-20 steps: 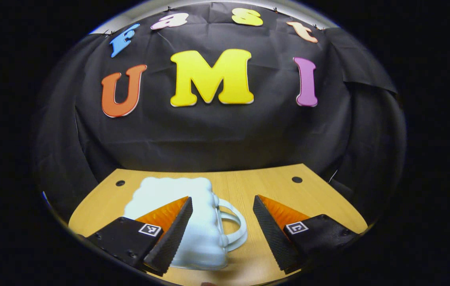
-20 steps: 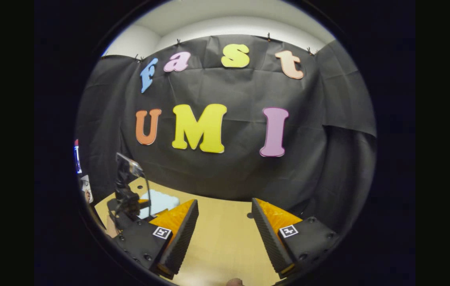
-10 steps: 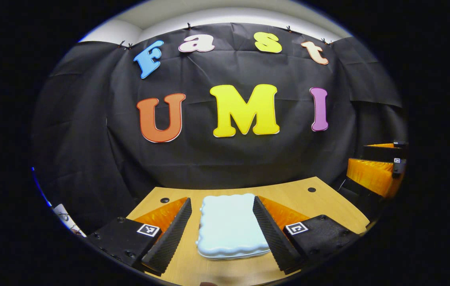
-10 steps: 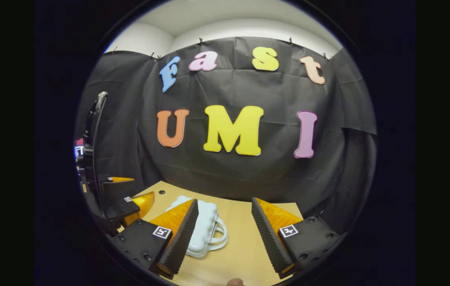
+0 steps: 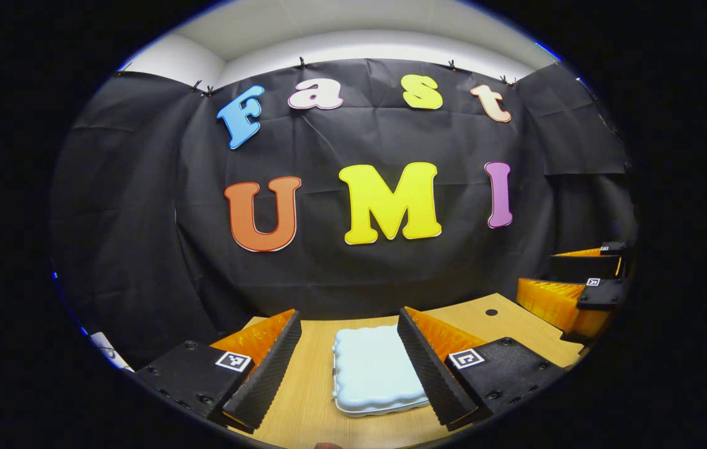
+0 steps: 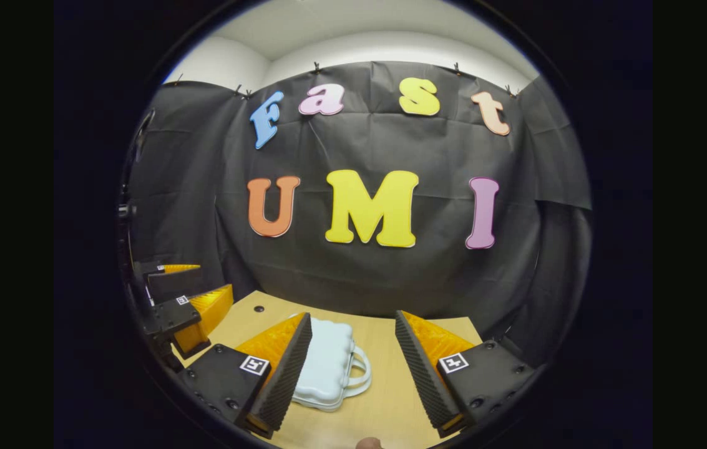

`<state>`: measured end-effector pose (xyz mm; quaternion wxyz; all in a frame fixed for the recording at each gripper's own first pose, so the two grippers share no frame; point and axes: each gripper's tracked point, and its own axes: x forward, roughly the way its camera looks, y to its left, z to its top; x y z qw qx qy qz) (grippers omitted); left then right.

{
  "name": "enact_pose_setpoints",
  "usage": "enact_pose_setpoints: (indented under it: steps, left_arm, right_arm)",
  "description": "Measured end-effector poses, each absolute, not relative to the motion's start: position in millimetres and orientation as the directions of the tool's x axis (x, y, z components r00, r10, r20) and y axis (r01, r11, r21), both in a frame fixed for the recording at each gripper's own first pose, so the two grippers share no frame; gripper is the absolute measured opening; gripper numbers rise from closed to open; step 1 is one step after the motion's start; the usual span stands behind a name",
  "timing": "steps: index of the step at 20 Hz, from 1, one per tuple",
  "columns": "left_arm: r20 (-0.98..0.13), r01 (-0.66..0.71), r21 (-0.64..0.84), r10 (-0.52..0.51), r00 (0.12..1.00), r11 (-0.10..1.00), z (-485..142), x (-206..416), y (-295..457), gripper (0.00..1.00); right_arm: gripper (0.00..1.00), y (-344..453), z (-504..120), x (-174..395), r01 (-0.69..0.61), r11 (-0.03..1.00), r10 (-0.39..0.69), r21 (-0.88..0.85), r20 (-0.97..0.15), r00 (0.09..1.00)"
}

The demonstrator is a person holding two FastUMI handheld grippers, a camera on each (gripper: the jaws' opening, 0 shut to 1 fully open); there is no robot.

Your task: First open the suitcase, pack the skin care products into it, and then close the suitcase.

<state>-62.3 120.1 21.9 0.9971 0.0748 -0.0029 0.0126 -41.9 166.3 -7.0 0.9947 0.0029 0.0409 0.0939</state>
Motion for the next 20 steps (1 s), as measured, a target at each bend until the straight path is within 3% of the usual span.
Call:
enact_pose_setpoints:
  steps: [20]
  left_arm:
    - [-0.015,-0.012,0.139,0.015,1.000,0.990,10,-53,122,0.99]
  right_arm:
    - [0.80,165,-23,-32,-0.184,0.983,0.186,0.025,-0.125,0.975]
